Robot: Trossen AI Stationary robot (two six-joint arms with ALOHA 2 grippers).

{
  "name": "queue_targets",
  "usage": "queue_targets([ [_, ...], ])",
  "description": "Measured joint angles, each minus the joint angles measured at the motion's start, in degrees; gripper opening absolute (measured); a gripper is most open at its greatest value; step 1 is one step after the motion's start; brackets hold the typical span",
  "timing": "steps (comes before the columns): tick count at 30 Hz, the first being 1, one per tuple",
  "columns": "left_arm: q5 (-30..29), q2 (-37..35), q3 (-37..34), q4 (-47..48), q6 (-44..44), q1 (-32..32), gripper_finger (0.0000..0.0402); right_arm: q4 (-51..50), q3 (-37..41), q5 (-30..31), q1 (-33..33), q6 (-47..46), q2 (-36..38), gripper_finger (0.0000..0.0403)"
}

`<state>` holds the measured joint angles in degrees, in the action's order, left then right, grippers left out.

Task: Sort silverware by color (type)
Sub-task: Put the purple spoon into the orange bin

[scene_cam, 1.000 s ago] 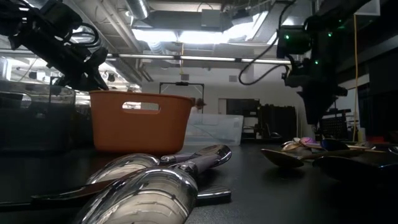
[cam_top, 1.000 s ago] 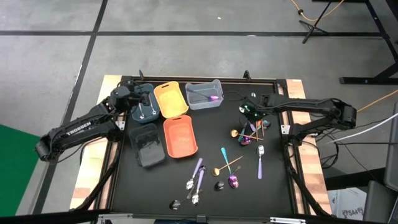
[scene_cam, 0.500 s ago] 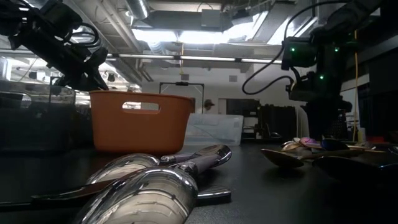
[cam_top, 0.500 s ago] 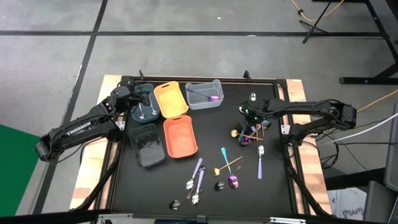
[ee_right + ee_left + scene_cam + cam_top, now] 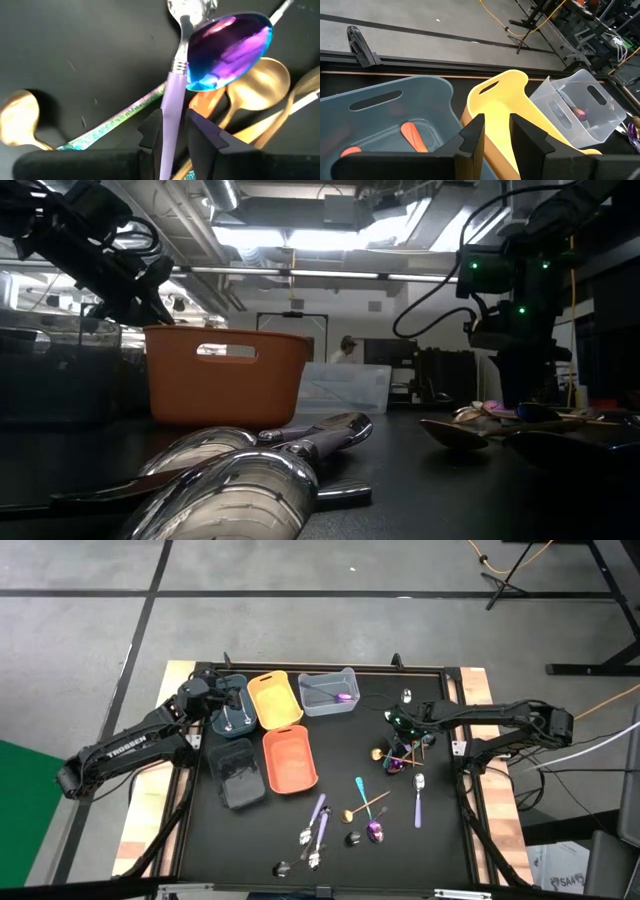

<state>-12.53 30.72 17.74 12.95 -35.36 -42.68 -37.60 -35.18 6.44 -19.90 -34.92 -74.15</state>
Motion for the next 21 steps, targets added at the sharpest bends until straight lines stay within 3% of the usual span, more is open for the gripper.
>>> queue_targets([
  [14, 0.0, 0.0, 0.0, 0.0, 0.0, 0.0, 0.0084, 0.5, 0.0, 0.0, 0.0, 0.0, -0.2, 0.0073],
  [21, 0.0, 0.0, 0.0, 0.0, -0.1, 0.0, 0.0084, 0.9, 0.0, 0.0, 0.0, 0.0, -3.9, 0.0073],
])
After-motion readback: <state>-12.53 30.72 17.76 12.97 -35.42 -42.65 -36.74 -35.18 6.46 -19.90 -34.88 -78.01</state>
